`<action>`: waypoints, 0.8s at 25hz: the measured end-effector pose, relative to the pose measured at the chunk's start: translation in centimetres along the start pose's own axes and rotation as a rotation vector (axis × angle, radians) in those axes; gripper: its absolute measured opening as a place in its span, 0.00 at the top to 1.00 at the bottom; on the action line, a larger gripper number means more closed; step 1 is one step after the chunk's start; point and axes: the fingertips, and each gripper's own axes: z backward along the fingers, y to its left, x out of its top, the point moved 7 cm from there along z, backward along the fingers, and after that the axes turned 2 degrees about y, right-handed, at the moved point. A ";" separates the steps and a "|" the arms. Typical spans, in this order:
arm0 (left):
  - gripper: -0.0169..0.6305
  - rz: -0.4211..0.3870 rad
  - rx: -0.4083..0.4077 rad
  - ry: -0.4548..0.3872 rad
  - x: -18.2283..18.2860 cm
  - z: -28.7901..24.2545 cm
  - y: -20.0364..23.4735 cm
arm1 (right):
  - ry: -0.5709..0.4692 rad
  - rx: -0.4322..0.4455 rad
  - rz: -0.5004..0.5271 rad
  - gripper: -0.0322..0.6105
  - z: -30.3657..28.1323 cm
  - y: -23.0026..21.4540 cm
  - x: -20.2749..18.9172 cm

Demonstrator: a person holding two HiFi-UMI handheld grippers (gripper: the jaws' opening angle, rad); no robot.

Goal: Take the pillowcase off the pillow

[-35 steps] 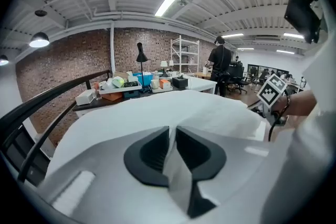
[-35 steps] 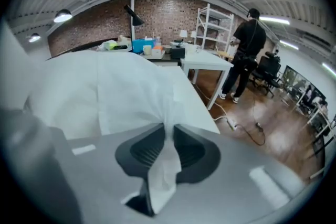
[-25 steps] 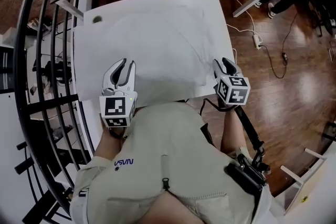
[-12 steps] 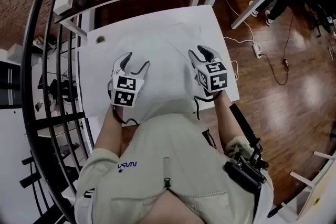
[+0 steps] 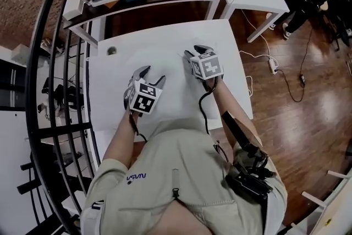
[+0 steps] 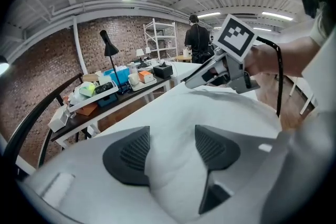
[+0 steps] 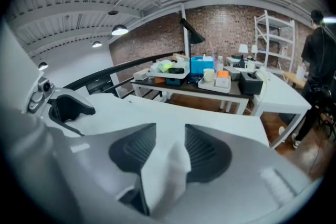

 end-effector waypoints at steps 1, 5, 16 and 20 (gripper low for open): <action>0.54 0.002 -0.004 0.005 -0.3 -0.2 -0.2 | 0.026 -0.002 0.001 0.70 -0.8 0.0 -0.3; 0.67 -0.024 -0.010 0.026 -2.0 -0.8 -1.7 | 0.121 -0.014 0.009 0.70 -3.0 0.2 -2.2; 0.95 0.013 0.085 -0.215 -0.6 7.4 -3.0 | -0.022 -0.202 0.069 0.94 0.2 -2.3 -1.2; 0.95 0.066 0.076 -0.289 0.3 10.6 -3.1 | -0.072 -0.302 0.006 0.94 2.0 -4.8 -1.4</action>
